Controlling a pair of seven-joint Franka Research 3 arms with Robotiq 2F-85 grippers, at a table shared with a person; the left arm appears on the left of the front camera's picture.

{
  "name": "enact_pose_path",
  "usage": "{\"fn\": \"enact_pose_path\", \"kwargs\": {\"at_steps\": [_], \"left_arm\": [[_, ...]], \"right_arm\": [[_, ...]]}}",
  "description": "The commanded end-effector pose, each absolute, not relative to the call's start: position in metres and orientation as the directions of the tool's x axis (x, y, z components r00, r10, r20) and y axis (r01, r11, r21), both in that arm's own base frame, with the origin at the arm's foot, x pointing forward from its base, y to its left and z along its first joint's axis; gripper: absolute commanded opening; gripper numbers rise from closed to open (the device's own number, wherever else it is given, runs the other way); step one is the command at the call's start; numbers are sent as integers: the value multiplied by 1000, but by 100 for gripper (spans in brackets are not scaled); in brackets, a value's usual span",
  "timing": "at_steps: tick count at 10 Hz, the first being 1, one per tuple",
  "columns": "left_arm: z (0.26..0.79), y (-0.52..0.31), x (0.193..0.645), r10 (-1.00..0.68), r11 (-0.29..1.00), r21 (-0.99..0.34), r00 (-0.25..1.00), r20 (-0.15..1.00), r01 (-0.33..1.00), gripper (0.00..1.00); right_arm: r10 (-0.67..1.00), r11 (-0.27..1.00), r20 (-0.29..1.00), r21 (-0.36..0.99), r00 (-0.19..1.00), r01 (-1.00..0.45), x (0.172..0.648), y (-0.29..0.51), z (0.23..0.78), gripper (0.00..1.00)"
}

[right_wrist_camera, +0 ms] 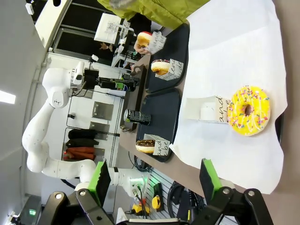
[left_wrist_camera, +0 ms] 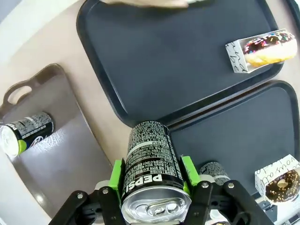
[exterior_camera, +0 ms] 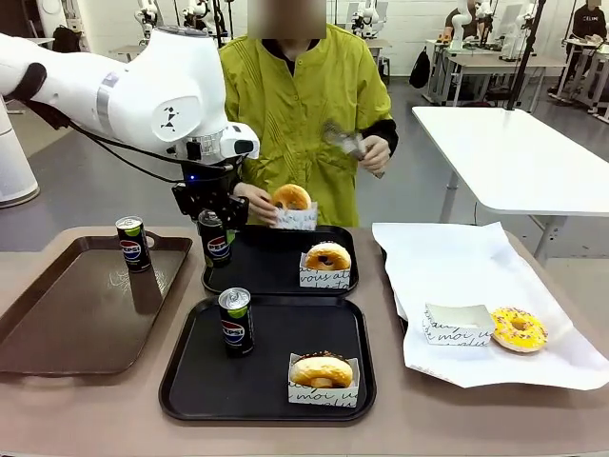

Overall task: Set up donuts and drinks on trays.
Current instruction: Pick up one Pepsi coke from the Handle tray and place it on the Flat Tray without a Pepsi coke.

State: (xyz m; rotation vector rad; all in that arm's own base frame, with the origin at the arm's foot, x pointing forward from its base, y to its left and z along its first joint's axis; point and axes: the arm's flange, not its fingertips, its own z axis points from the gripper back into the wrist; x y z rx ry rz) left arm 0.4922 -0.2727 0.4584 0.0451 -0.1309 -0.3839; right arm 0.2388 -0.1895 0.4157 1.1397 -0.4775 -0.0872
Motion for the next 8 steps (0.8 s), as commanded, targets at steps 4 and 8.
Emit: {"fn": "enact_pose_path", "kwargs": {"at_steps": [4,8], "left_arm": [[598,-115,335,-351,934,-67,936,16,352,59],[598,-84,327,-308,944,-110,950,50,312,59]], "right_arm": [[-303,418,326,890,895,-183,239,-189,416,100],[-303,418,326,890,895,-183,239,-189,416,100]]}}
